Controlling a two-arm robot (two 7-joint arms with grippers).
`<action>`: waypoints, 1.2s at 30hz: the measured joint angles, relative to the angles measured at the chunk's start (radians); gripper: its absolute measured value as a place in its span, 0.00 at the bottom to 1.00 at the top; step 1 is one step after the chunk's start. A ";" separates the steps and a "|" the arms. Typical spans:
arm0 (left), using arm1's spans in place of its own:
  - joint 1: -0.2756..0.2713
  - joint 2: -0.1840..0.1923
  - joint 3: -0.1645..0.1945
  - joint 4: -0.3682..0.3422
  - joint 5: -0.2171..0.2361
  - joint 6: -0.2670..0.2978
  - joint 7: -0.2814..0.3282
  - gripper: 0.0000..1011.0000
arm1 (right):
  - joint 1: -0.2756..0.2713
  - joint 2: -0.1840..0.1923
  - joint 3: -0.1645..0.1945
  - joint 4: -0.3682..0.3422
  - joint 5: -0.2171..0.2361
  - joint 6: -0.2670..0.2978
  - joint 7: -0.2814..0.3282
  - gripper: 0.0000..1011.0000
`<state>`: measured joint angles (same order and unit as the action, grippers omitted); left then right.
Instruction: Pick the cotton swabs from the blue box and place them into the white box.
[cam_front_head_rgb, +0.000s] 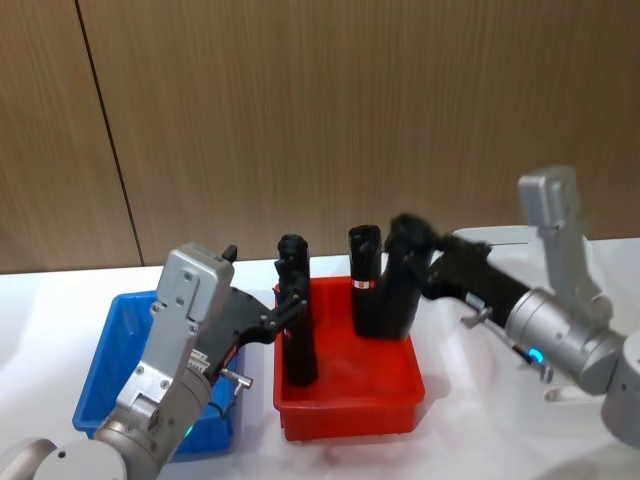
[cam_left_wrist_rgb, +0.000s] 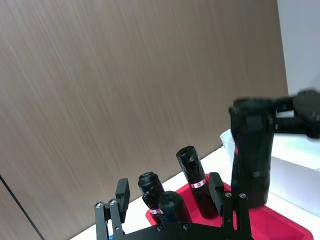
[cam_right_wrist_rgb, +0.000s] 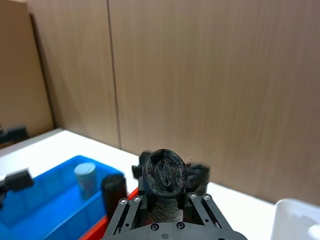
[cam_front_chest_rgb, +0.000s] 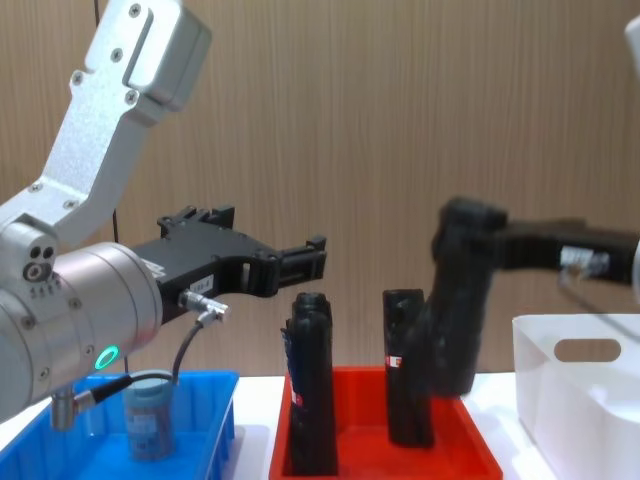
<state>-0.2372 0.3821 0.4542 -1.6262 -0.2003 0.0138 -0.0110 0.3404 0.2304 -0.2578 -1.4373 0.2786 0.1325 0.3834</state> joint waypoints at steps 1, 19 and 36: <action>0.000 0.000 0.000 0.000 0.000 0.000 0.000 0.99 | 0.001 0.003 0.004 -0.007 0.000 -0.002 -0.004 0.35; 0.000 0.000 0.000 0.000 0.000 0.000 0.000 0.99 | 0.037 0.069 0.083 -0.042 -0.041 -0.032 -0.108 0.35; 0.000 0.000 0.000 0.000 0.000 0.000 0.000 0.99 | 0.088 0.092 0.116 0.086 -0.071 -0.042 -0.130 0.35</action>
<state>-0.2372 0.3822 0.4542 -1.6262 -0.2004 0.0138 -0.0109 0.4285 0.3220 -0.1413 -1.3508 0.2074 0.0903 0.2534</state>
